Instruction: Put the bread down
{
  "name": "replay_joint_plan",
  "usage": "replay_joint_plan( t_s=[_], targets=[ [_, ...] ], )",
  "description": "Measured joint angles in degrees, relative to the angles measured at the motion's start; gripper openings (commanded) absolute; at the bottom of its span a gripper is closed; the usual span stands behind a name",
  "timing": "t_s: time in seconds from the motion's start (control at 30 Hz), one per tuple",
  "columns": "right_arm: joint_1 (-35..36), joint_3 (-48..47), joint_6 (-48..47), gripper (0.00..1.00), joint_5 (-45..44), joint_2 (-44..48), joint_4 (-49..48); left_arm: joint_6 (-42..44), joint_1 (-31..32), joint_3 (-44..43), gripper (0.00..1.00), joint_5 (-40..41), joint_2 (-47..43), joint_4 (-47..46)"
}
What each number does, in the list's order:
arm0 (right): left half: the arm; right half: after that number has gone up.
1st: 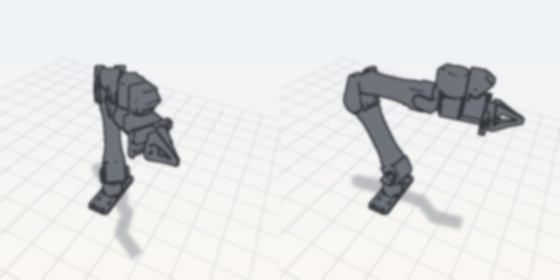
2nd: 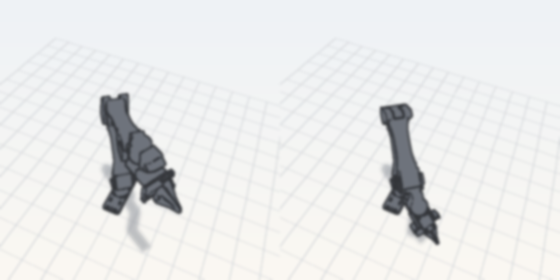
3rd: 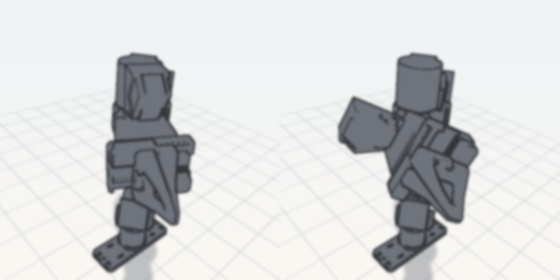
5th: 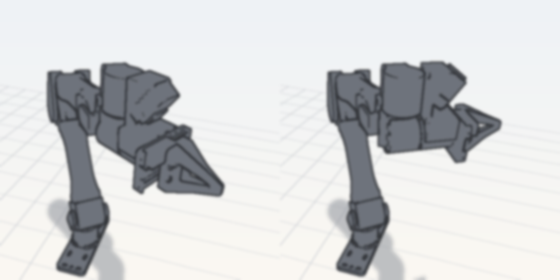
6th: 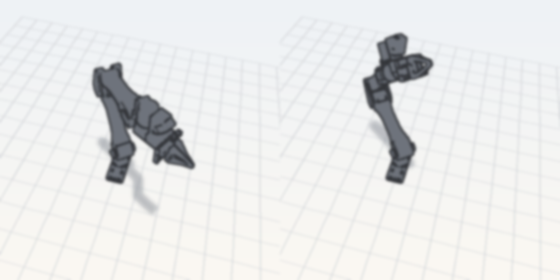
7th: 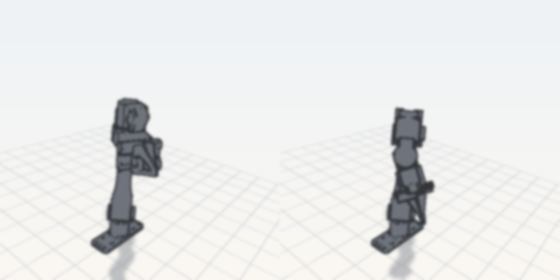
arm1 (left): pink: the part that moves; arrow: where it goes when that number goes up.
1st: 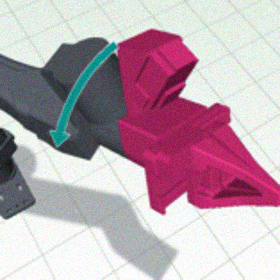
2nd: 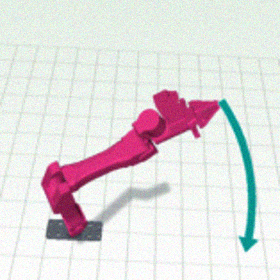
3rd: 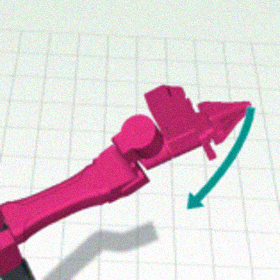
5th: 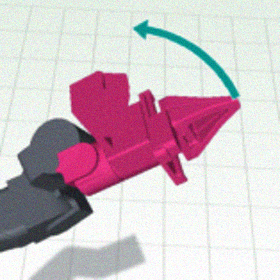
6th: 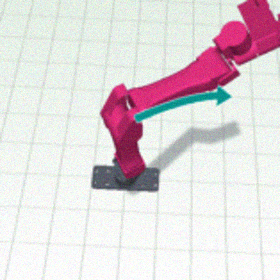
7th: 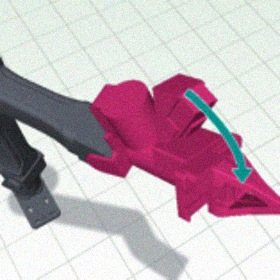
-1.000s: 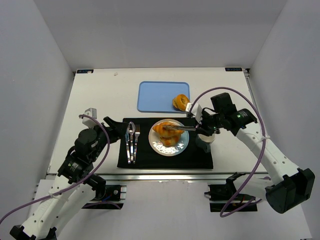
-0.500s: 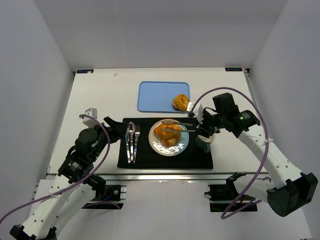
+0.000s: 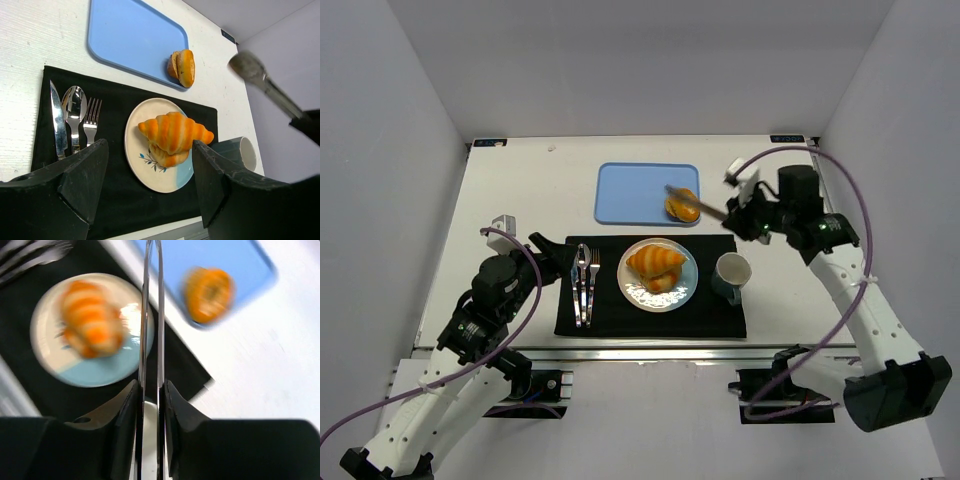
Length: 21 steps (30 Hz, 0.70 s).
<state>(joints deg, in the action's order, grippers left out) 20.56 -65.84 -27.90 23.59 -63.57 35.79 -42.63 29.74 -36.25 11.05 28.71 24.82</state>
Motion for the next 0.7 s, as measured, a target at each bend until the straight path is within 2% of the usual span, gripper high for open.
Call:
replay_joint_plan(
  t_s=[0.17, 0.3, 0.43, 0.57, 0.67, 0.7],
  targets=[
    [-16.52, 1.79, 8.55, 0.27, -4.42, -4.17, -7.58, 0.15, 0.0, 0.0, 0.77, -0.15, -0.02, -0.02],
    [-25.49, 11.61, 12.7, 0.31, -10.82, -5.6, -16.17, 0.17, 0.0, 0.0, 0.77, -0.74, 0.09, -0.63],
    [-26.82, 23.26, 14.47, 0.38, -16.59, -8.85, -22.99, 0.17, 0.0, 0.02, 0.77, -1.4, 0.55, -1.66],
    [-26.99, 25.79, 15.5, 0.45, -18.99, -16.28, -25.83, 0.22, 0.0, 0.02, 0.77, -2.71, 1.81, -2.71],
    [-27.76, 25.64, 15.82, 0.56, -18.99, -20.48, -27.12, 0.22, 0.0, 0.15, 0.77, -3.63, 2.51, -3.02],
    [-28.09, 25.44, 15.72, 0.68, -18.84, -21.49, -27.06, 0.22, 0.0, 0.22, 0.78, -4.0, 2.6, -3.06]
  ],
)
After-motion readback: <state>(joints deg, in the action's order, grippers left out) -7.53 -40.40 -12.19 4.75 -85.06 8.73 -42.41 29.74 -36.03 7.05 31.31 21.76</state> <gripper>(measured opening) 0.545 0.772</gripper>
